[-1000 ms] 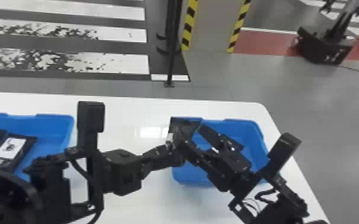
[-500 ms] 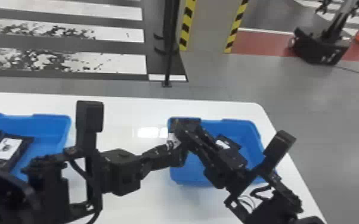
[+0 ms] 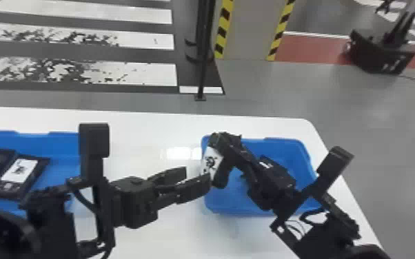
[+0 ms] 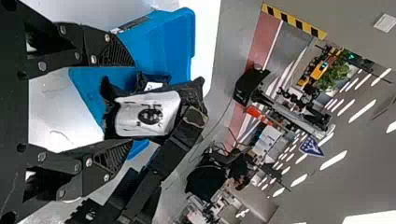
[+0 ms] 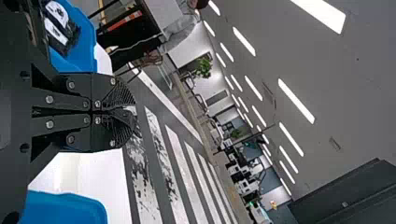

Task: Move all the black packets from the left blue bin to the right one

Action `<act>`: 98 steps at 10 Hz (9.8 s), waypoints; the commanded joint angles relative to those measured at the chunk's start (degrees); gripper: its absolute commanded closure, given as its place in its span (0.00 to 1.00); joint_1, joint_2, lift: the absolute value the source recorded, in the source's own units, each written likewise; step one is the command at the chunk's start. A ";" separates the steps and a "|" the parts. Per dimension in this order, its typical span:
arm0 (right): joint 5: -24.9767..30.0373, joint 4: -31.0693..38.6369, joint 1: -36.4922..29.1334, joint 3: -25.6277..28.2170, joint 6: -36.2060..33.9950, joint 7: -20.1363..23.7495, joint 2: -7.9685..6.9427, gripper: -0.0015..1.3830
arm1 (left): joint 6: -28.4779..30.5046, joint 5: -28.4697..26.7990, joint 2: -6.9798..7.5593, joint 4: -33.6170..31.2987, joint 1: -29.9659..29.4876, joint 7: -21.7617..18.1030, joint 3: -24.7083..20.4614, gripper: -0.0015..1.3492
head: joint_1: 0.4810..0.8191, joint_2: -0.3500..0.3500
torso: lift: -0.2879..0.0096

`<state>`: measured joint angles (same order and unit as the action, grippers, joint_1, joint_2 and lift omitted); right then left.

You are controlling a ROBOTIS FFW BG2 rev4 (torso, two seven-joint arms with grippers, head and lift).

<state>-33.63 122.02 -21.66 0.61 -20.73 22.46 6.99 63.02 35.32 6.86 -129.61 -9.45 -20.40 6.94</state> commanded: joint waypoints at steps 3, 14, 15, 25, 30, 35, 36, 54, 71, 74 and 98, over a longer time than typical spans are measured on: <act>2.21 -9.73 7.89 5.11 0.07 -0.05 1.54 0.92 | -0.31 0.90 -0.62 -4.34 -6.72 -0.07 -6.14 0.10 | 0.63 0.24 | 0.46; 15.35 2.50 -12.93 13.45 16.52 -9.81 -3.39 0.08 | 0.68 -1.04 -2.29 -14.18 -16.14 0.19 -26.37 0.12 | 0.63 0.22 | 0.46; 15.35 5.45 -16.58 13.45 18.07 -10.51 -4.44 0.08 | 1.94 -2.30 -2.38 -14.18 -15.58 0.28 -27.97 0.12 | 0.63 0.23 | 0.46; 12.95 15.16 -29.52 8.88 17.22 -10.69 -4.97 0.09 | 17.41 -20.92 2.63 7.33 8.19 4.58 -34.71 0.12 | 0.63 0.74 | 0.46; 12.03 14.17 -28.68 8.88 16.52 -10.51 -4.88 0.10 | 20.65 -26.29 4.91 22.66 19.02 5.55 -29.68 0.12 | 0.63 0.79 | 0.46; 10.89 13.19 -27.97 8.76 15.53 -10.34 -4.79 0.10 | 21.21 -28.69 5.71 35.18 24.78 6.17 -26.71 0.23 | 0.63 0.79 | 0.46; 10.66 13.05 -27.83 8.76 15.53 -10.34 -4.88 0.10 | 20.37 -28.92 5.71 36.72 25.49 6.17 -26.60 0.44 | 0.63 0.78 | 0.46; 7.58 12.63 -27.41 8.19 13.71 -9.98 -4.18 0.12 | 18.12 -19.21 3.24 9.58 10.02 2.56 -26.60 0.24 | 0.63 0.63 | 0.46; 4.83 11.08 -26.57 7.96 11.74 -8.93 -4.09 0.12 | 18.26 -19.21 4.83 24.49 18.60 0.72 -22.25 0.89 | 0.63 0.61 | 0.46; 4.03 12.49 -25.72 7.05 10.33 -7.26 -3.65 0.12 | 17.55 -16.70 4.74 10.99 11.85 -0.86 -23.28 0.89 | 0.63 0.62 | 0.46; -3.85 3.35 -5.47 -1.18 2.60 2.06 0.04 0.92 | 4.19 7.53 1.49 5.79 6.92 -6.14 0.83 0.73 | 0.63 0.21 | 0.46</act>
<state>-37.47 125.52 -27.30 -0.62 -18.13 24.56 7.06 67.38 41.87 8.51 -123.81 -2.02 -26.65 8.28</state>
